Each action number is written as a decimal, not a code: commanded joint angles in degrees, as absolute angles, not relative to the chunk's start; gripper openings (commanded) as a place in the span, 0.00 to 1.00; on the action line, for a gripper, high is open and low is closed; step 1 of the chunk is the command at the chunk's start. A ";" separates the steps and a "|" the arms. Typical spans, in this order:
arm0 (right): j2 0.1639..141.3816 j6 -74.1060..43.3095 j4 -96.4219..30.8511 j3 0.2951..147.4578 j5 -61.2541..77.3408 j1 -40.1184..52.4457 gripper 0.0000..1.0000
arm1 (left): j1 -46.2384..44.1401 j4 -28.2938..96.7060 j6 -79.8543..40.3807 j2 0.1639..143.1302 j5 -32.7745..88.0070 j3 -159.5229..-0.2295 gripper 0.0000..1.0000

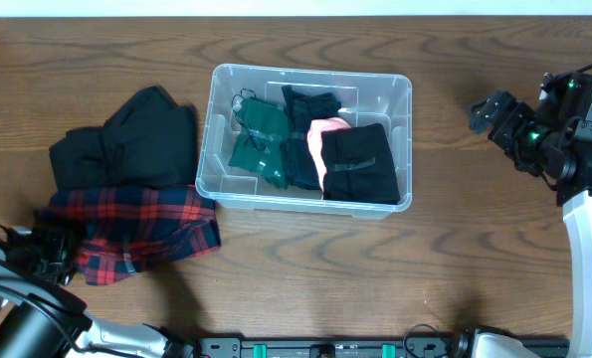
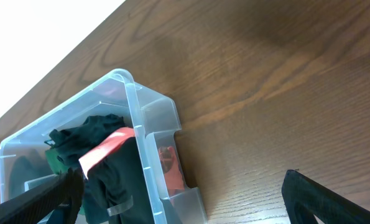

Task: Pack container
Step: 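Grasp the red plaid shirt with the left gripper, then lift the plaid shirt and drop it into the bin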

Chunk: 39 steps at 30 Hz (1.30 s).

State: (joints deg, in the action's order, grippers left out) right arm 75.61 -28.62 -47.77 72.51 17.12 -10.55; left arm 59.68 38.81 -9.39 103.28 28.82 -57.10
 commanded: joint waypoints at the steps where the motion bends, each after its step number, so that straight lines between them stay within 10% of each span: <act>1: 75.66 -28.23 -47.79 72.47 17.39 -10.85 0.99 | 58.92 40.42 -9.37 104.05 29.47 -57.14 0.19; 4: 75.66 -28.23 -47.81 72.47 17.39 -10.85 0.99 | 59.40 42.78 -11.00 102.02 31.64 -57.17 0.06; 18: 75.66 -28.23 -47.81 72.47 17.39 -10.85 0.99 | 57.45 64.25 -10.55 65.25 53.58 -70.83 0.06; 27: 75.66 -28.23 -47.79 72.47 17.39 -10.85 0.99 | 41.78 40.47 -36.01 53.52 68.38 -75.50 0.06; 39: 75.66 -28.23 -47.79 72.47 17.39 -10.85 0.99 | -2.85 21.89 -54.11 57.39 29.06 -75.46 0.06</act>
State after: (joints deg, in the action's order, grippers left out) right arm 75.61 -28.62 -47.77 72.51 17.15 -10.55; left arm 5.96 22.92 -47.48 55.02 46.15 -74.56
